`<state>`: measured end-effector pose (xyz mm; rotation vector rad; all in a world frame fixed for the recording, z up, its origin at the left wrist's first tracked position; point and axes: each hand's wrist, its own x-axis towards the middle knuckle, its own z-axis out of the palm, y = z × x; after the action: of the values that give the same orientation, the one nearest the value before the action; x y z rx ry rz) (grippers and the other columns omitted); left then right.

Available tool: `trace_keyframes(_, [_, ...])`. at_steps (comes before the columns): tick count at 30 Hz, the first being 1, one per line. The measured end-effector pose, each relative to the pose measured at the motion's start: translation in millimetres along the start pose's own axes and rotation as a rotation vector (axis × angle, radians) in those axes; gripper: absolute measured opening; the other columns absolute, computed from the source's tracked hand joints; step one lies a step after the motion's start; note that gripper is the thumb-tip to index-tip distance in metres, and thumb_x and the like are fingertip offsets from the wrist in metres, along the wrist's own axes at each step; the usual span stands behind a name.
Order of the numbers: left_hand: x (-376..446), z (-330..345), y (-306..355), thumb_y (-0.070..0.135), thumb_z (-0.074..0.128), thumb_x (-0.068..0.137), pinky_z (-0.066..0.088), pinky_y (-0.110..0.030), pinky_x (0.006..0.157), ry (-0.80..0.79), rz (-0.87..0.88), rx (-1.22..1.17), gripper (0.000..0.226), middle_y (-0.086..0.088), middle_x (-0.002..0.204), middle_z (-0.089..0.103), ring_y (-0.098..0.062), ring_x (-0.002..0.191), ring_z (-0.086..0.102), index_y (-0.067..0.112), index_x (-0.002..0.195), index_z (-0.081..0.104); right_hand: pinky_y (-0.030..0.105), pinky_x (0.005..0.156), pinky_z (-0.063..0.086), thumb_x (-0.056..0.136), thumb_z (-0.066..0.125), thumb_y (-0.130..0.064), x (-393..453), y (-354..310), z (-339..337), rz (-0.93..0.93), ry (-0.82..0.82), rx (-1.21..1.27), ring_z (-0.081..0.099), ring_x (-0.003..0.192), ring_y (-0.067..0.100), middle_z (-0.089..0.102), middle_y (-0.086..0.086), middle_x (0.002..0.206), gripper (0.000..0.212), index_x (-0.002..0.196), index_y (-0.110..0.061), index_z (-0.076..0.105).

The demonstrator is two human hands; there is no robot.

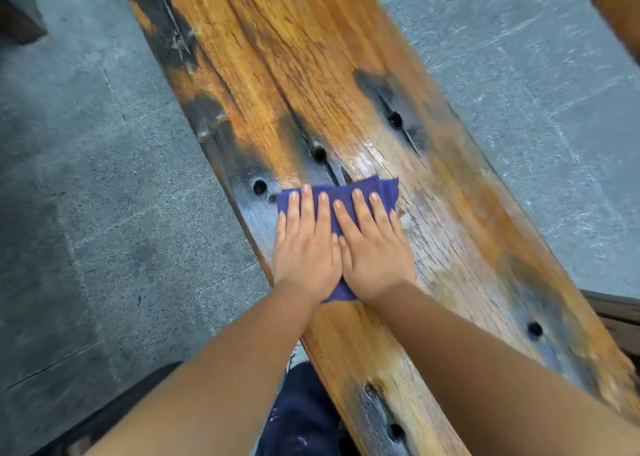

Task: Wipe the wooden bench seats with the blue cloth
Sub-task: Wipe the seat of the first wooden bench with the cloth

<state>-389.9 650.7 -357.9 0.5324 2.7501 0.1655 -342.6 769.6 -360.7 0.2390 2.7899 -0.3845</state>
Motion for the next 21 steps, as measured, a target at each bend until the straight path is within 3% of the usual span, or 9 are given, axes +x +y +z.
trace_keyframes(5, [-41.1, 14.3, 21.6, 0.04, 0.02, 0.094, -0.015, -0.039, 0.114, -0.075, 0.166, 0.028, 0.068, -0.005, 0.159, -0.018, -0.021, 0.144, -0.026, 0.018, 0.153, -0.006, 0.041, 0.119, -0.001, 0.101, 0.015, -0.047, -63.8, 15.8, 12.0, 0.116, -0.012, 0.056, 0.0, 0.151, 0.024, 0.006, 0.0, 0.164, 0.057, 0.155, -0.031, 0.014])
trace_keyframes(8, [-60.9, 23.9, 29.6, 0.042, 0.013, 0.096, -0.015, -0.039, 0.114, -0.081, 0.154, 0.059, 0.065, -0.004, 0.155, -0.025, -0.016, 0.138, -0.036, 0.018, 0.153, -0.007, 0.04, 0.118, -0.003, 0.101, 0.016, -0.046, -84.1, 24.0, 16.1, 0.112, -0.019, 0.058, 0.001, 0.151, 0.023, 0.006, -0.001, 0.163, 0.056, 0.155, -0.031, 0.017])
trace_keyframes(13, [-60.4, 30.9, 30.5, 0.043, 0.017, 0.097, -0.002, -0.042, 0.117, -0.051, 0.141, 0.068, 0.063, -0.005, 0.158, -0.015, -0.02, 0.146, -0.016, 0.019, 0.15, -0.005, 0.042, 0.119, 0.002, 0.1, 0.015, -0.047, -82.1, 27.1, 20.3, 0.132, 0.006, 0.083, -0.009, 0.148, 0.018, -0.002, -0.004, 0.16, 0.056, 0.154, -0.032, 0.016])
trace_keyframes(17, [-54.2, 29.7, 33.6, 0.04, 0.022, 0.096, 0.005, -0.044, 0.118, -0.038, 0.139, 0.08, 0.063, -0.007, 0.16, -0.003, -0.026, 0.148, 0.0, 0.016, 0.15, 0.0, 0.045, 0.12, 0.003, 0.1, 0.015, -0.047, -70.2, 31.5, 18.7, 0.091, -0.03, 0.052, -0.001, 0.15, 0.026, 0.001, 0.0, 0.163, 0.056, 0.154, -0.032, 0.015])
trace_keyframes(21, [-22.2, 20.1, 31.8, 0.041, 0.019, 0.097, 0.004, -0.044, 0.118, -0.038, 0.17, 0.071, 0.062, -0.008, 0.162, -0.001, -0.026, 0.149, -0.002, 0.017, 0.15, -0.003, 0.044, 0.119, 0.001, 0.099, 0.013, -0.048, -42.9, 33.0, 8.4, 0.134, -0.013, 0.081, -0.004, 0.15, 0.024, 0.002, -0.001, 0.164, 0.057, 0.155, -0.034, 0.012])
